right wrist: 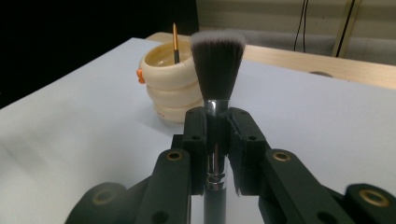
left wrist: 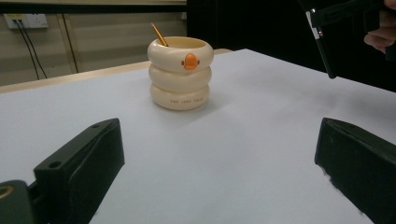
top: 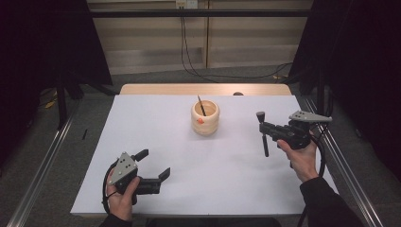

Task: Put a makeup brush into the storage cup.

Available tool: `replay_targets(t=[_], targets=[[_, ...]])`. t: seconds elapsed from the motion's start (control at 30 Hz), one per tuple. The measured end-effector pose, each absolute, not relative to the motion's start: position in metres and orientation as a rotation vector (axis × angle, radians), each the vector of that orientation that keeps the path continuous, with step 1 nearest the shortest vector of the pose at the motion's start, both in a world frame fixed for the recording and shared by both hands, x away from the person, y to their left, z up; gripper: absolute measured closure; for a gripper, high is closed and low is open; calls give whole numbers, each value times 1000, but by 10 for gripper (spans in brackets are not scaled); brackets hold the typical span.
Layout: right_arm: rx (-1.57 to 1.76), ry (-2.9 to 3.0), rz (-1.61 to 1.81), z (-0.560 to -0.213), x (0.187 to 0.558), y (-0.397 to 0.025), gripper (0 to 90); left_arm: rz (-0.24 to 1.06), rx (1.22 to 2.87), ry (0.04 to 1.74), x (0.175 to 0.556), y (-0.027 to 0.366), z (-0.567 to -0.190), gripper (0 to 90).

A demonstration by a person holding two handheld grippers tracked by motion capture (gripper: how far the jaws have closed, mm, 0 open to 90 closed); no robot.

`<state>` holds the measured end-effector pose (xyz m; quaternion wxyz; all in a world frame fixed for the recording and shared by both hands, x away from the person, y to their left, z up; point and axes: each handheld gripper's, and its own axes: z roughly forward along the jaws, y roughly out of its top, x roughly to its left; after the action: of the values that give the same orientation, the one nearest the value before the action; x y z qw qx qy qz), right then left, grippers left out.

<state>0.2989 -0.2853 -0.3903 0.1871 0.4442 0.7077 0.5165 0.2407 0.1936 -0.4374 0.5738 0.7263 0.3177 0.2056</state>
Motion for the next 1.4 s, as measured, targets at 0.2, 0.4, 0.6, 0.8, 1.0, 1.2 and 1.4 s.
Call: replay_targets(t=[0.2,0.4,0.6,0.8,1.0,1.2,1.4], targets=[[1216,1952,1511,-384,294,-287,785,484,1701,742,241,193,-437,12],[1198,1926,1542,-381,292,-289,785,483,1698,747,241,193,-437,11],[1179,1900,1580,-375,289,-292,785,484,1701,741,241,193,-438,11],[1178,1895,1603,-372,289,-293,784,483,1700,742,241,193,-438,11],[1163,1895,1619,-369,289,-293,784,483,1698,742,241,193,-437,11],[1169,1900,1620,-369,291,-290,784,480,1699,746,241,192,-438,11],[1129,1924,1617,-371,296,-287,784,479,1700,746,241,193,-438,11]])
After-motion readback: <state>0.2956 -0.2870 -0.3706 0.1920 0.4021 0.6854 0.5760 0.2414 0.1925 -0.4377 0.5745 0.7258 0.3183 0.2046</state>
